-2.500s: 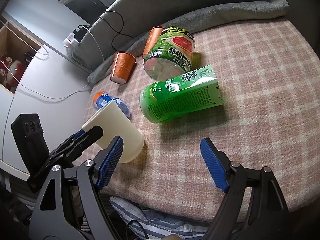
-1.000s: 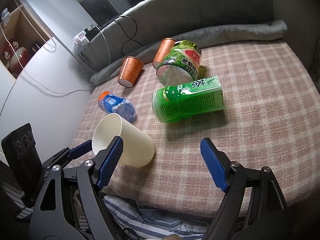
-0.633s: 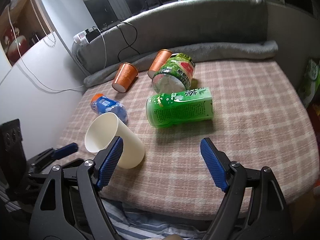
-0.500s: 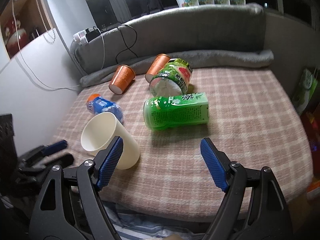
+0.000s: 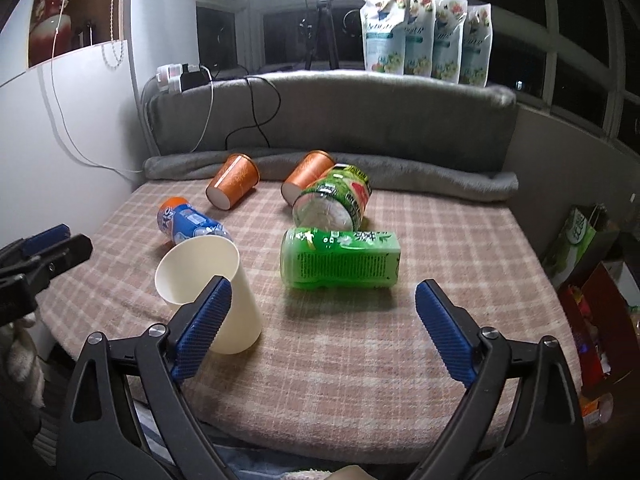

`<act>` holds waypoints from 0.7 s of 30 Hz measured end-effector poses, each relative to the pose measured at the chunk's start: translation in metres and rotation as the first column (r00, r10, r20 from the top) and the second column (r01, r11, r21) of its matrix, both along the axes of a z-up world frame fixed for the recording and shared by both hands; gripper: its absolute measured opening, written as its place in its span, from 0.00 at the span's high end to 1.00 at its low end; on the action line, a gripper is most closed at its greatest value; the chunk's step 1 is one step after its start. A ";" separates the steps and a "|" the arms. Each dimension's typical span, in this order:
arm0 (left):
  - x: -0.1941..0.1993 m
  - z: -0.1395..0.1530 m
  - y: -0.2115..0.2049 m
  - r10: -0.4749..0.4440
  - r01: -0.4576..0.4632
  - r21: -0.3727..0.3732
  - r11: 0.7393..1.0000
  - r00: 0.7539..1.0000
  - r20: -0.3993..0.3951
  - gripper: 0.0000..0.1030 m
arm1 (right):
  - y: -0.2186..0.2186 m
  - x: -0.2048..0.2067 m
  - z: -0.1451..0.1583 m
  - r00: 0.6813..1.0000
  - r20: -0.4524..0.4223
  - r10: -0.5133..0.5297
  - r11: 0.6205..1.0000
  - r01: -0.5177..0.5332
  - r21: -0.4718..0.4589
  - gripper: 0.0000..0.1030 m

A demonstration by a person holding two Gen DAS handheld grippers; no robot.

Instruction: Flip cup upright

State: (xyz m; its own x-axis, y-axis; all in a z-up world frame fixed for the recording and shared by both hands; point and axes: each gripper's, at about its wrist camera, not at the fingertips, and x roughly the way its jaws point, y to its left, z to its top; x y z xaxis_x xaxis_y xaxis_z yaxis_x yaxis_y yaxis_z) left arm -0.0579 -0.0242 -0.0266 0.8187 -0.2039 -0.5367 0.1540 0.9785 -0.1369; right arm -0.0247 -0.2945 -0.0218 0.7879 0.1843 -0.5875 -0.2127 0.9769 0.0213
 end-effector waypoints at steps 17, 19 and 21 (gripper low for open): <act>-0.017 0.022 0.001 0.062 -0.063 -0.001 0.998 0.988 0.144 0.17 | -0.010 -0.021 0.028 0.969 0.211 -0.132 0.991 0.127 0.037 0.00; -0.018 0.024 0.002 0.067 -0.066 -0.010 0.998 0.986 0.155 0.17 | -0.008 -0.024 0.031 0.963 0.235 -0.136 0.991 0.132 0.030 0.00; -0.019 0.025 0.002 0.070 -0.068 -0.018 0.998 0.984 0.164 0.14 | -0.007 -0.024 0.032 0.960 0.243 -0.136 0.991 0.134 0.026 0.00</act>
